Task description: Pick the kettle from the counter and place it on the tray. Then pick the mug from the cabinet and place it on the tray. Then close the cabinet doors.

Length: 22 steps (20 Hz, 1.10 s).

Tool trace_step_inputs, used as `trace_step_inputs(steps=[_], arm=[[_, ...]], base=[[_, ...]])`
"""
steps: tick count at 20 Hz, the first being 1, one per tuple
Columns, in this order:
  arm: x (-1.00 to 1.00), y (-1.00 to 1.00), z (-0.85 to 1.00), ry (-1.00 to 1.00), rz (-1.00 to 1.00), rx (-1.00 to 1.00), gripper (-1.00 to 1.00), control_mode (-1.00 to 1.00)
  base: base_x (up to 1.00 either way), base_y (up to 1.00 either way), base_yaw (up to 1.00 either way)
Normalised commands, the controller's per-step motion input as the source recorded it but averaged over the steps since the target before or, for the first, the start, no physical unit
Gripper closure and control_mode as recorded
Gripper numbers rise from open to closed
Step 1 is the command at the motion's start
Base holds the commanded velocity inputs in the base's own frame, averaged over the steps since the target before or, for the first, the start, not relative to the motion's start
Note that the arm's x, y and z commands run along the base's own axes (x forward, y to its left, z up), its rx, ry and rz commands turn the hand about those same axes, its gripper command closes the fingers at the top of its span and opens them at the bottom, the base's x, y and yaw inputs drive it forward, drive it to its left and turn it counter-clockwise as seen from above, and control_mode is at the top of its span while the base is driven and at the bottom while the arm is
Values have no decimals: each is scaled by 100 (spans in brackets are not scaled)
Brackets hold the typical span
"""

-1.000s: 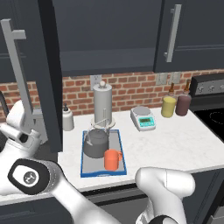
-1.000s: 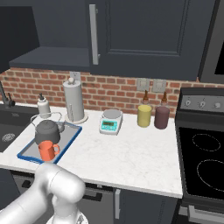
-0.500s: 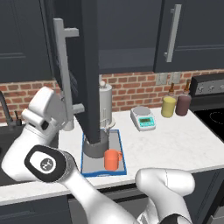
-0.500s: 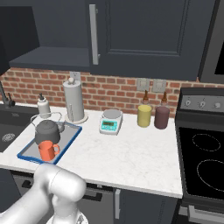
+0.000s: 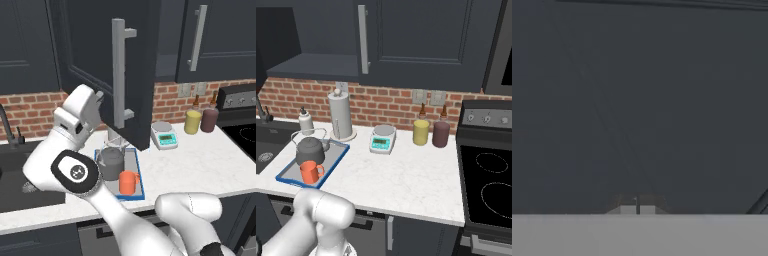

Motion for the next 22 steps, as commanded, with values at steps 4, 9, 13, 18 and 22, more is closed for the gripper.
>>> trace_step_inputs(steps=[4,9,13,18,22], arm=[[3,-65,21,0,0,8,100,-100],[11,-70,16,5,3,8,100,-100],[39,-64,0,23,7,7,100,-100],[51,-45,0,17,17,12,100,-100],[46,-26,7,22,30,10,100,-100]], base=[[0,0,0],[0,0,0],[0,0,0],[0,0,0],[0,0,0]])
